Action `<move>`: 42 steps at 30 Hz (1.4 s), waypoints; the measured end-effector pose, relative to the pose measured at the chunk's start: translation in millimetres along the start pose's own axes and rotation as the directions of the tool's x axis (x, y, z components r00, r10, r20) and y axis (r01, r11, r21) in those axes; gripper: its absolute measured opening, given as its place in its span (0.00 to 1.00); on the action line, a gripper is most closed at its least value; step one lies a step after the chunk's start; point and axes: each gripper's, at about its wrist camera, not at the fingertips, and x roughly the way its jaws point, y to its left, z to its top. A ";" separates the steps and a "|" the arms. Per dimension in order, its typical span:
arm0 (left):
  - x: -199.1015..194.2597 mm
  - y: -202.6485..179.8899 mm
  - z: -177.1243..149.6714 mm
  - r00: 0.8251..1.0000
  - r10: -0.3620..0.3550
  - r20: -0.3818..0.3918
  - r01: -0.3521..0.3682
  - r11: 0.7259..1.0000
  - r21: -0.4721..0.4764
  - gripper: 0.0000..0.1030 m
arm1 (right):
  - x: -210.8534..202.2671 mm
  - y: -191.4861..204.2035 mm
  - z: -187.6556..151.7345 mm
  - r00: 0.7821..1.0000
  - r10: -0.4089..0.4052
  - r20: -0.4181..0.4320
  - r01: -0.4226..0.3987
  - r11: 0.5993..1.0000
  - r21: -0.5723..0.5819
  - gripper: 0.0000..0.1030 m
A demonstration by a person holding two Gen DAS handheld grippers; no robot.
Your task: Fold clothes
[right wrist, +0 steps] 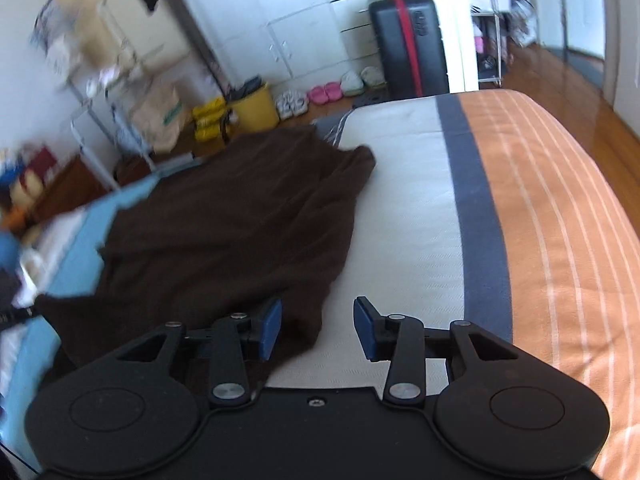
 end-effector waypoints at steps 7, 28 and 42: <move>-3.1 -12.3 -21.7 0.986 -0.166 -0.017 0.167 0.983 0.071 0.72 | -3.1 35.5 -4.4 0.996 -0.078 0.049 0.086 0.976 -0.200 0.44; 58.9 -53.1 10.2 0.990 -0.062 -0.126 0.090 0.969 0.229 0.09 | 24.9 62.3 -26.7 0.961 -0.237 0.144 0.277 0.818 -0.504 0.43; 59.8 6.2 103.3 0.997 -0.071 0.026 0.073 0.992 -0.103 0.54 | 7.9 26.2 -17.6 0.966 -0.251 0.054 0.256 0.928 -0.270 0.09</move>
